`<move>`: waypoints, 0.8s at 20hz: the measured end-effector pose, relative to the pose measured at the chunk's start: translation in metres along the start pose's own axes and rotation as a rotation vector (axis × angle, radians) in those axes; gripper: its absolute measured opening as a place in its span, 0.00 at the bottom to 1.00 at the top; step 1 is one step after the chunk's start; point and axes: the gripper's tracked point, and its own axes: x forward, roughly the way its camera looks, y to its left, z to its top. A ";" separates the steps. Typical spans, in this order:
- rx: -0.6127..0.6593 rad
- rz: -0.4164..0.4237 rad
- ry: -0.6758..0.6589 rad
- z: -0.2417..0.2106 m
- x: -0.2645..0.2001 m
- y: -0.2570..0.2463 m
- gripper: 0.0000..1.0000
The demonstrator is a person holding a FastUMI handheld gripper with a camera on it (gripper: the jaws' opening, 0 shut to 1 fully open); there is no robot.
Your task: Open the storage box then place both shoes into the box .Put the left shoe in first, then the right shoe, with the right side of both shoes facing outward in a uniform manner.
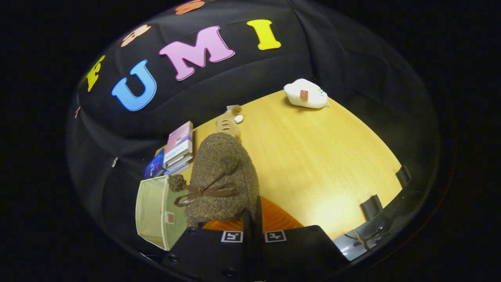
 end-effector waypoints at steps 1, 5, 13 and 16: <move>0.000 0.026 -0.004 0.000 -0.003 0.022 0.05; 0.022 0.129 0.015 -0.010 -0.006 0.104 0.05; 0.035 0.212 0.130 -0.058 0.016 0.215 0.05; 0.017 0.182 0.168 -0.082 0.039 0.235 0.05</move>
